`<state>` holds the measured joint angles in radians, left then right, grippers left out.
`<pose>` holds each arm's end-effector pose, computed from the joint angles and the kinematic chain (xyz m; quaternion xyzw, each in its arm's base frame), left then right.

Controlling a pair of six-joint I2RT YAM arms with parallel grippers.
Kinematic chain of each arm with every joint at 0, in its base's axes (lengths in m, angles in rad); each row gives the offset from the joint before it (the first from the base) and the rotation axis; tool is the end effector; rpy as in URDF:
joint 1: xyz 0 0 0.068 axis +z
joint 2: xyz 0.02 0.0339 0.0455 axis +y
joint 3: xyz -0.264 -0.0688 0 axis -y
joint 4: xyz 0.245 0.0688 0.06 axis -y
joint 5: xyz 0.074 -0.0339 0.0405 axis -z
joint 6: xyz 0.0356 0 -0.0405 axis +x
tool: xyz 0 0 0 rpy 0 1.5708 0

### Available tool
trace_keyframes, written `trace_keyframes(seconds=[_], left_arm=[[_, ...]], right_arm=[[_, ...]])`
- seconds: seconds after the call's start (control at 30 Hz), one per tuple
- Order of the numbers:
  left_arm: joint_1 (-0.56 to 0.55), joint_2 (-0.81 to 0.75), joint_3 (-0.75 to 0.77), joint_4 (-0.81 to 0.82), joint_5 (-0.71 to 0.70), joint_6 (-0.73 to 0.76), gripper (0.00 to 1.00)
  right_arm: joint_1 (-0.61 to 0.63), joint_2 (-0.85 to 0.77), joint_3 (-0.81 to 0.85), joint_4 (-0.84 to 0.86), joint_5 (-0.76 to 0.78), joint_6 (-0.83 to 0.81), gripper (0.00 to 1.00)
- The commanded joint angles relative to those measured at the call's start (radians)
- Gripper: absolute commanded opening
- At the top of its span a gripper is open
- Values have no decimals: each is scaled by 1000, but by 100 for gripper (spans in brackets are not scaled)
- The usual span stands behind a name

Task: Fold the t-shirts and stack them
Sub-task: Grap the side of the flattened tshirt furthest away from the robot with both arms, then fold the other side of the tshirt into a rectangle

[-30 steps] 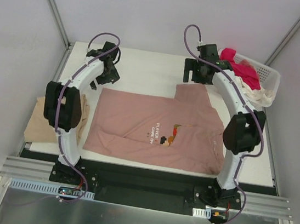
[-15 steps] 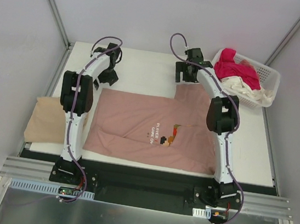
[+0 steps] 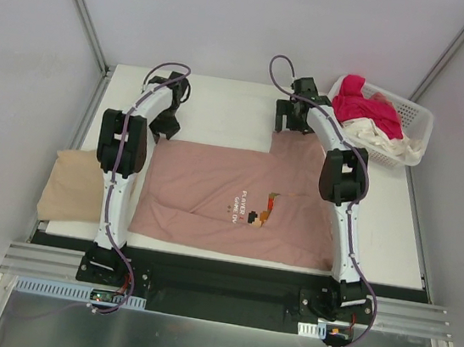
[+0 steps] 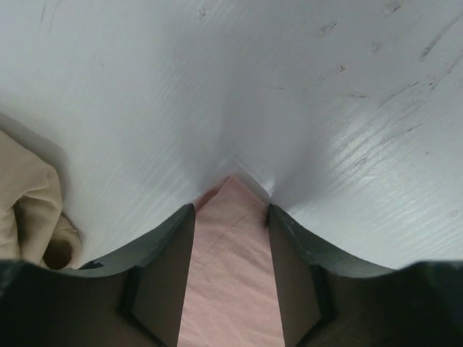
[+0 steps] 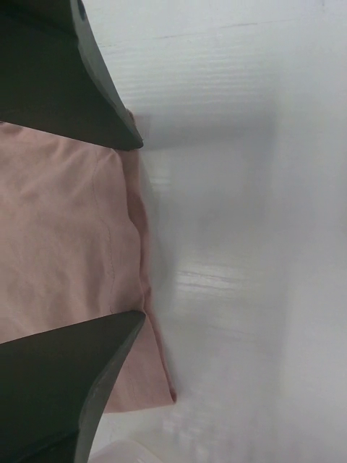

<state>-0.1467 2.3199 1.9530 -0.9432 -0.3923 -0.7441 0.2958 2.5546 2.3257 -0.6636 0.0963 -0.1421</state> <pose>0.4744 -0.0563 0.1717 -0.3104 0.9220 0.1195 0.1983 0.5373 0.1602 0.1774 -0.1890 0.9229 -0.0197 0.3348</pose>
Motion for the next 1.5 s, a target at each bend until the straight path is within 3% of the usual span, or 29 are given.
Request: trace_keyframes(seconds=[0.0,0.1,0.27,0.4,0.5,0.63,0.77,1.0,1.23,1.47], left_arm=[[4,32,4,-54,17,-15,42],[4,18,-8,-55,18,-15,32],[4,3,-29,-55,39,-3,0],[4,-40,-49,-55,37,0,0],[-1,-97,-63,-54,8,-3,0],[-10,-177,-95,-36,-20,6,0],[-13,-273,-167,-13,-28,-3,0],[-36,-392,-340,44,-2,-18,0],[-99,-511,-488,61,-37,-76,0],[-105,-638,-649,60,-77,-144,0]], right_arm=[[3,7,49,-90,-30,12,99],[3,18,40,-114,-43,3,94],[3,7,-3,-128,-49,6,65],[5,-57,-91,-38,-64,21,29],[5,-89,-89,-1,-87,18,15],[16,-180,-115,59,-138,6,10],[29,-315,-244,143,-150,-2,6],[63,-612,-598,245,-103,-4,3],[104,-910,-954,308,74,58,3],[146,-1148,-1215,334,132,107,3]])
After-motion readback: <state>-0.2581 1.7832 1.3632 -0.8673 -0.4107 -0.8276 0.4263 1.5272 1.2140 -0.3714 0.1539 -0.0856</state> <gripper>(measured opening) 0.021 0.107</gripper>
